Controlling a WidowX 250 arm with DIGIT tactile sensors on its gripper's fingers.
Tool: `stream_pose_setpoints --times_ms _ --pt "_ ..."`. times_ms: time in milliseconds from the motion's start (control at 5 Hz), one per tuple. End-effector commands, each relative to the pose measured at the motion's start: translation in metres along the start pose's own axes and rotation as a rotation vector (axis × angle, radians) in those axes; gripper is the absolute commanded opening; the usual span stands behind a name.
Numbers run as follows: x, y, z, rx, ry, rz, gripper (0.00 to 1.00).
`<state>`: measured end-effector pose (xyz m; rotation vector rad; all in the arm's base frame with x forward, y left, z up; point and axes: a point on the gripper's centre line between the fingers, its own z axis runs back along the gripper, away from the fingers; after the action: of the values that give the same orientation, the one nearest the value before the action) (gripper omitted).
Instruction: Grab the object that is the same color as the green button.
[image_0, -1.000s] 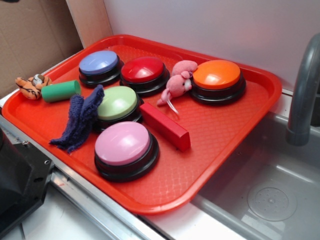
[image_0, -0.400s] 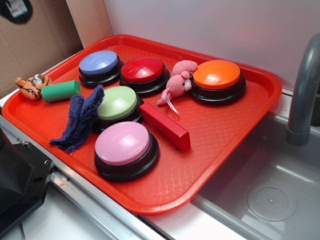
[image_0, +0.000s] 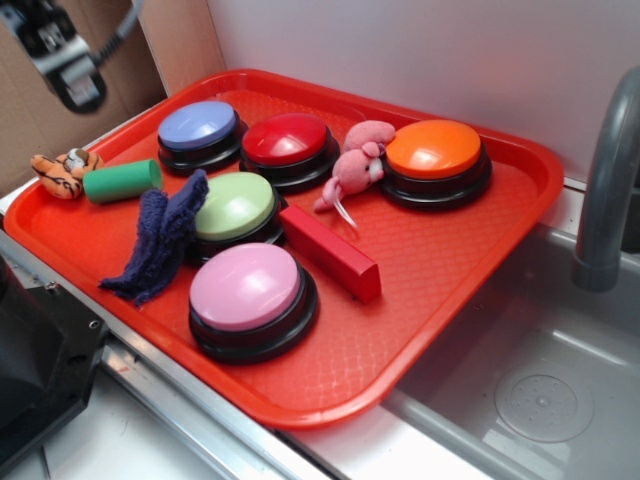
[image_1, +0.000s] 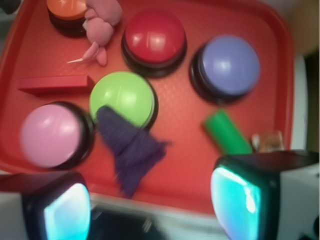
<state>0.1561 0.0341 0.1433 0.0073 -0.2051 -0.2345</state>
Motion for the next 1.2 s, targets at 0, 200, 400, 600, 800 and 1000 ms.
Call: stream_pose_setpoints --times_ms 0,200,400,600,800,1000 --pt "0.008 0.042 -0.051 -0.013 0.006 -0.087 1.00" --pt "0.006 0.054 -0.072 -0.031 -0.020 -0.093 1.00" --pt "-0.003 0.064 -0.088 -0.034 -0.009 -0.133 1.00" --pt "-0.009 0.072 -0.102 -0.025 0.018 -0.110 1.00" --pt "-0.010 0.073 -0.111 -0.015 0.032 -0.102 1.00" --pt "-0.009 0.070 -0.118 -0.030 0.027 -0.094 1.00"
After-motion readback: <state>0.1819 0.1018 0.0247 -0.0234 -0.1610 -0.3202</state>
